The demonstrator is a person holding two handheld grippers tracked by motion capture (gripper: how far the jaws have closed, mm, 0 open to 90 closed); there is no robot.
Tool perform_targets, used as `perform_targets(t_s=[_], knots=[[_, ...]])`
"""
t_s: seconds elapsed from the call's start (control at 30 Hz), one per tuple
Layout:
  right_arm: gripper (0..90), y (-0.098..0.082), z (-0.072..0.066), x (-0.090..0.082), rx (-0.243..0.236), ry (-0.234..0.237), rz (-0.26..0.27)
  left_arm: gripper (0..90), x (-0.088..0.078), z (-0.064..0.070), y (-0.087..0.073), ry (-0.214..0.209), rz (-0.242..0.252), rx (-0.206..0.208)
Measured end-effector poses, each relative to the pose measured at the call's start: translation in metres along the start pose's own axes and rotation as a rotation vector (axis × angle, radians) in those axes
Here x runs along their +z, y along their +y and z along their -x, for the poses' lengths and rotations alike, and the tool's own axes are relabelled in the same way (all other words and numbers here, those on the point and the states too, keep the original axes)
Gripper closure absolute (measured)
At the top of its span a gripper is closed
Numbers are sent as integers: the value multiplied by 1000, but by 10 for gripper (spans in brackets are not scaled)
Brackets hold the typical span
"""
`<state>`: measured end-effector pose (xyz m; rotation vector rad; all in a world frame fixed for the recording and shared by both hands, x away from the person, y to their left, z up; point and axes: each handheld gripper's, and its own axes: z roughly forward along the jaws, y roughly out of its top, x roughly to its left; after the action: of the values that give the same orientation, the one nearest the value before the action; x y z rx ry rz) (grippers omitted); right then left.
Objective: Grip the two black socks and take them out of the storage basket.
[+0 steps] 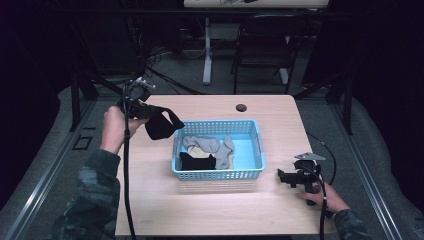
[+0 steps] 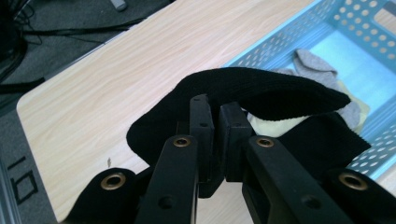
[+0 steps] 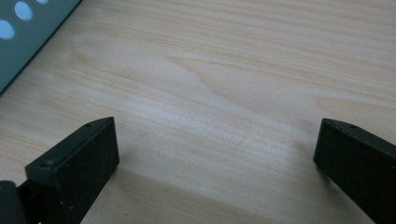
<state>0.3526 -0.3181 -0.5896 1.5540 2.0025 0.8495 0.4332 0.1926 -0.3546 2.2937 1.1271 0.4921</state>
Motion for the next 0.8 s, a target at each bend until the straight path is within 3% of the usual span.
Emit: perform_targets(t_s=[0.43, 0.8], knots=[[0, 0, 0, 0, -1, 0, 0, 860, 6, -35, -40, 23, -11, -114], [0, 0, 0, 0, -1, 0, 0, 860, 20, -61, -74, 25, -57, -209]])
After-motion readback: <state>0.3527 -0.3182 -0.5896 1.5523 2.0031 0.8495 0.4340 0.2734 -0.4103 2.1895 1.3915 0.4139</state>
